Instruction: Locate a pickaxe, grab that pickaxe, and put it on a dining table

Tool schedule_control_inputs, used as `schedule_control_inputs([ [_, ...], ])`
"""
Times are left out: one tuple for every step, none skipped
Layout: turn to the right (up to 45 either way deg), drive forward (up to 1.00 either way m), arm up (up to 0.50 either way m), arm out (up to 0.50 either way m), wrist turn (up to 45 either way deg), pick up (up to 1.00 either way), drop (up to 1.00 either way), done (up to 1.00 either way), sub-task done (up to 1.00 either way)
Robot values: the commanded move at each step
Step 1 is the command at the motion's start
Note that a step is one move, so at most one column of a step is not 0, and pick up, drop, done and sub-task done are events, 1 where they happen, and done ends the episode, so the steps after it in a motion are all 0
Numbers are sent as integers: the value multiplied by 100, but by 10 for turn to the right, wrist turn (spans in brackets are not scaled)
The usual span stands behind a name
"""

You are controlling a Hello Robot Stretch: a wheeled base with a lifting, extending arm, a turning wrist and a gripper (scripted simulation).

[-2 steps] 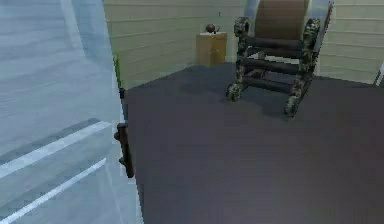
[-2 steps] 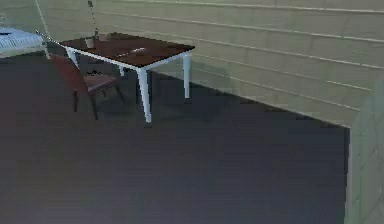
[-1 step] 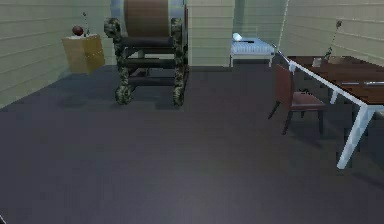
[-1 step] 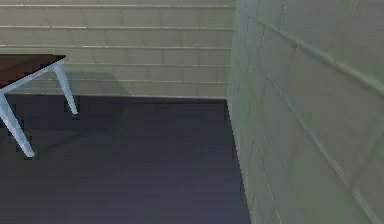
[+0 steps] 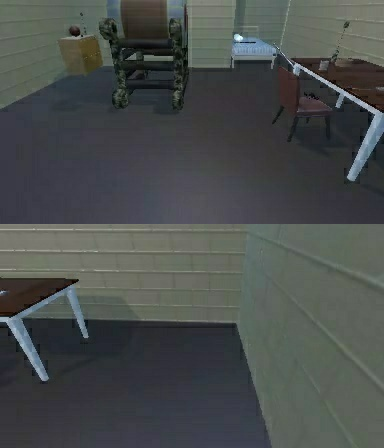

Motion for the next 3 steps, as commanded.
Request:
schedule_control_inputs([
  [-180, 0, 0, 0, 0, 0, 0, 0, 0],
  [0, 90, 0, 0, 0, 0, 0, 0, 0],
  [-450, 0, 0, 0, 0, 0, 0, 0, 0],
])
